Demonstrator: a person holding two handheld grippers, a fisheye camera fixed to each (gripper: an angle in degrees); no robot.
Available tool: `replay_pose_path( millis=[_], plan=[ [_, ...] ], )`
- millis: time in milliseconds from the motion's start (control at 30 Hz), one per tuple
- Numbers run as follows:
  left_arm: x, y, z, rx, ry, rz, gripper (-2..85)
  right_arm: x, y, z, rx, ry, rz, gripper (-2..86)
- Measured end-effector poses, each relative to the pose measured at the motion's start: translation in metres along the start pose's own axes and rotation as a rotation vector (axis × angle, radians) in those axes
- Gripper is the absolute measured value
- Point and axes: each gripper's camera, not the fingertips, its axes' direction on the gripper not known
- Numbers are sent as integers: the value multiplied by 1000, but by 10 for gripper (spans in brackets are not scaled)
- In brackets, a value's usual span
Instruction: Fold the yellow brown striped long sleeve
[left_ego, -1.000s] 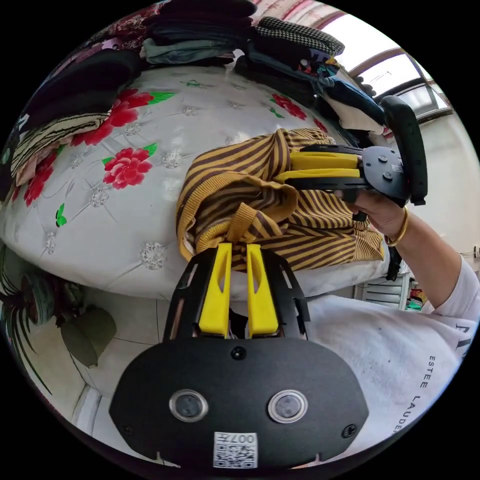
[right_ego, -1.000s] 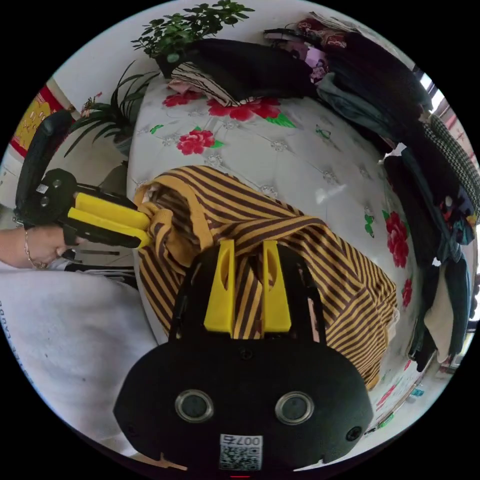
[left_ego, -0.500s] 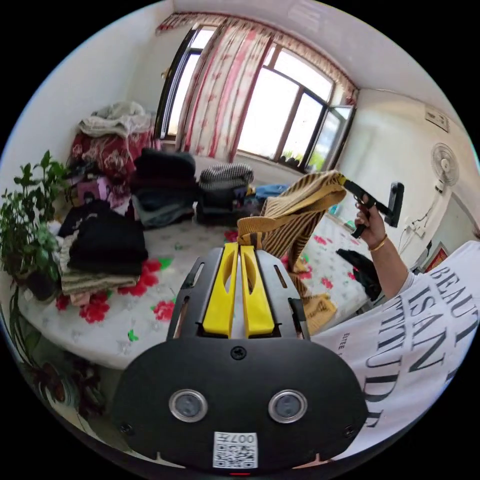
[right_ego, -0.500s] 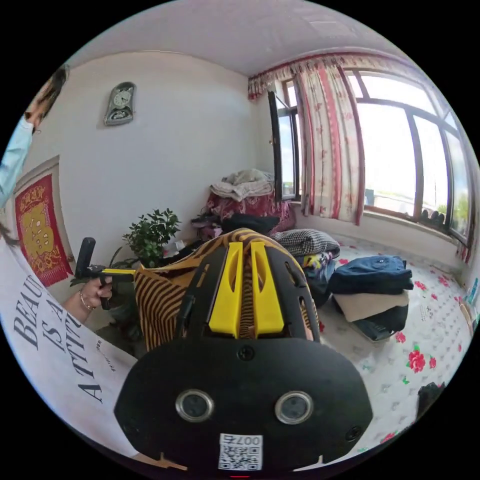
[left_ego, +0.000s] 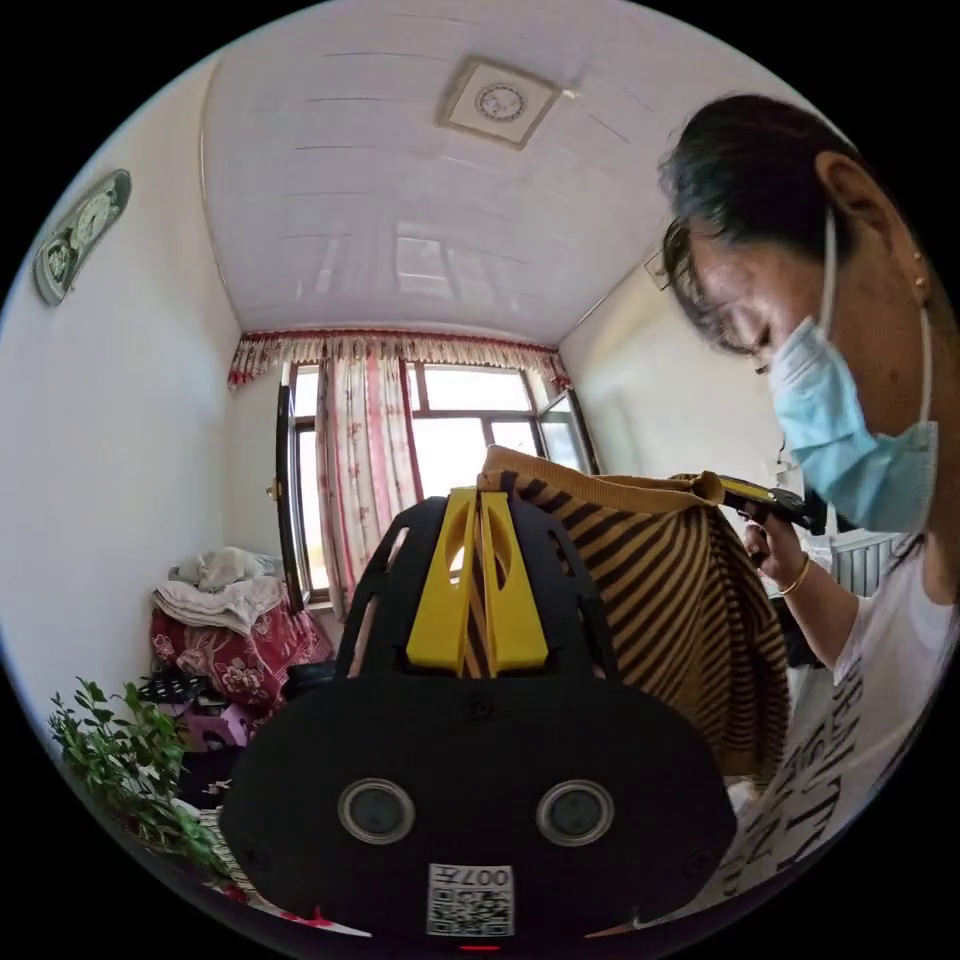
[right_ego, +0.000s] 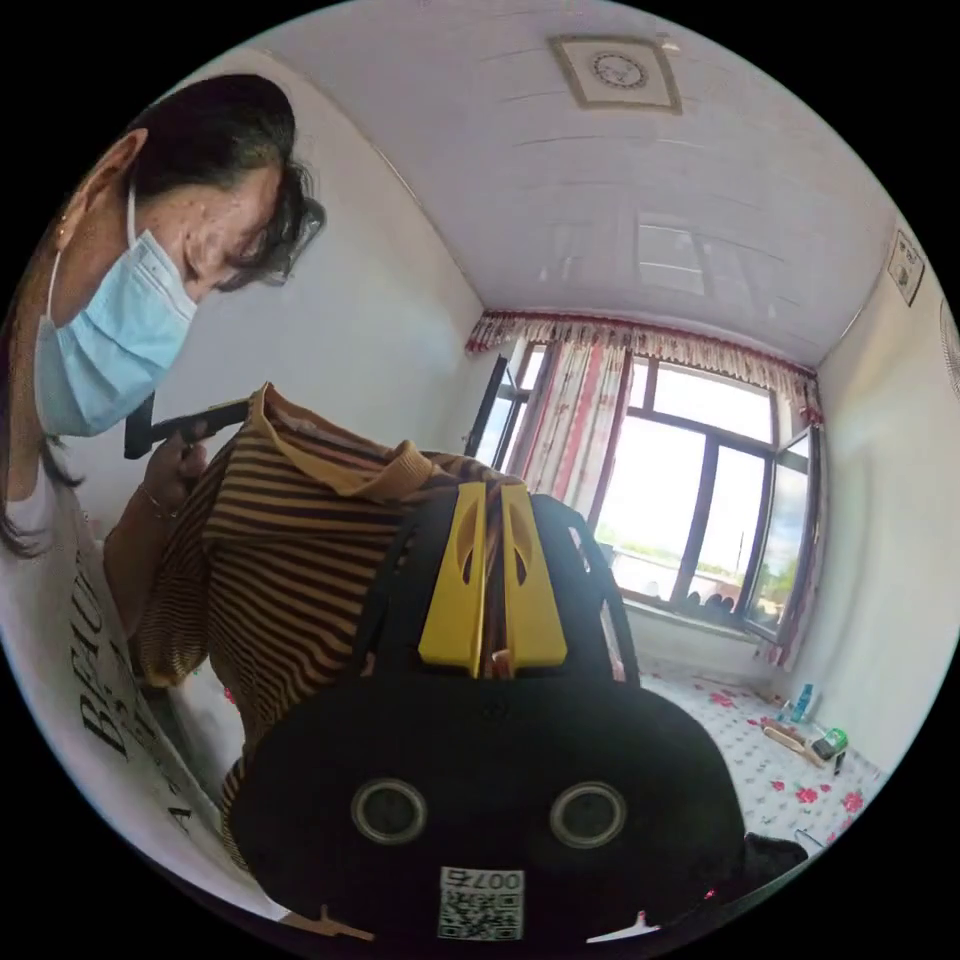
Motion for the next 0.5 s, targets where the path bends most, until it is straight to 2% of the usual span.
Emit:
replay_pose_path(
  millis=[67, 167, 233, 267, 300, 333, 500],
  plan=[
    [0, 11, 52, -92, -44, -4, -8, 27, 16, 46, -103, -40, 42, 1],
    [-6, 60, 179, -323, -148, 15, -4, 80, 62, 142, -264, -92, 160, 3],
    [-31, 144, 299, -601, -174, -74, 9, 113, 119, 224, -445, -136, 218, 10],
    [-39, 172, 323, -681, -190, -109, 22, 120, 137, 242, -498, -140, 246, 13],
    [-54, 231, 358, -874, -245, -177, 47, 129, 177, 273, -611, -134, 280, 20],
    [-62, 286, 369, -1004, -319, -220, 53, 136, 221, 292, -714, -106, 316, 30],
    [-47, 462, 300, -1205, -346, -283, 67, 139, 414, 288, -1003, -182, 469, 65]
  ],
)
